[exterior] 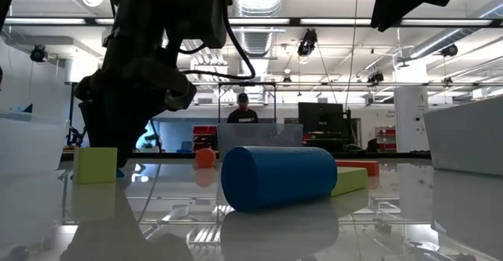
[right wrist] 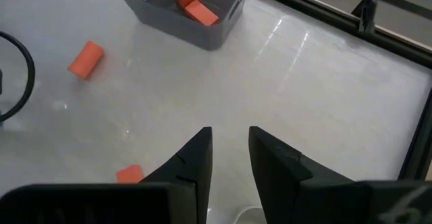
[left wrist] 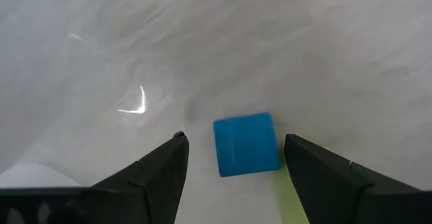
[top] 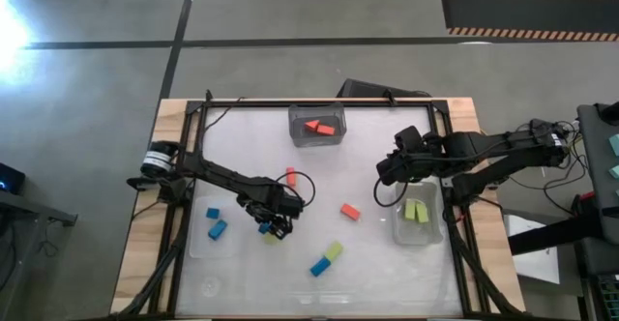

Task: Sort & place blocks by color
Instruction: Put the blue block into the white bin

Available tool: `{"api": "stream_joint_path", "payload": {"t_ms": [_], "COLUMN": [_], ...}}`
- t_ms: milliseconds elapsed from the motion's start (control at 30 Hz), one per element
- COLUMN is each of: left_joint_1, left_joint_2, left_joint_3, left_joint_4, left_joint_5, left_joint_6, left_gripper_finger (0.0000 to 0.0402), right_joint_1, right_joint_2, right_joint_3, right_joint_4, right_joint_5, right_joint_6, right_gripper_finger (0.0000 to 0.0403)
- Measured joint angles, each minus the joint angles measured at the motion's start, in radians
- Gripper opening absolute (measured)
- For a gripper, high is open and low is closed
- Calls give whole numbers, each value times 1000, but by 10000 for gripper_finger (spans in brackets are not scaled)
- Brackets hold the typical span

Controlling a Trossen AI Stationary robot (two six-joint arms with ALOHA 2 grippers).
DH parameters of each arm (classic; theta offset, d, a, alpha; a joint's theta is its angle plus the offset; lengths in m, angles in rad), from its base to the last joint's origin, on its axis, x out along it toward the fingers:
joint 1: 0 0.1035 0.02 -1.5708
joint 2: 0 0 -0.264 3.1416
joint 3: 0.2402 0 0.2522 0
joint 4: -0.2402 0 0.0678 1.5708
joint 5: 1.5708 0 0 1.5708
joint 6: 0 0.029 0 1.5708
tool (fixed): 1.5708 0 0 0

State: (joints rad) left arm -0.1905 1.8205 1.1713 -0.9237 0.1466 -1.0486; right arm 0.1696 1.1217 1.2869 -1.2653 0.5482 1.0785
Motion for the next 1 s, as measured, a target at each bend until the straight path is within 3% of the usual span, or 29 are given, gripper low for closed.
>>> {"api": "stream_joint_path", "payload": {"t_ms": [567,1000], "left_joint_1": [0,1], "left_joint_2": [-1,-6], "left_joint_3": [-42,-68], "left_joint_4": [33,62], "left_joint_5": [6,19], "left_joint_6": [8,9], "left_gripper_finger": [225,127], "right_joint_1": [0,0], "right_joint_2": [0,0], "right_joint_3": [0,0], "right_joint_4": [21,21], "right_joint_5": [-2,-6], "right_joint_6": [9,12], "right_gripper_finger": [148,153]}}
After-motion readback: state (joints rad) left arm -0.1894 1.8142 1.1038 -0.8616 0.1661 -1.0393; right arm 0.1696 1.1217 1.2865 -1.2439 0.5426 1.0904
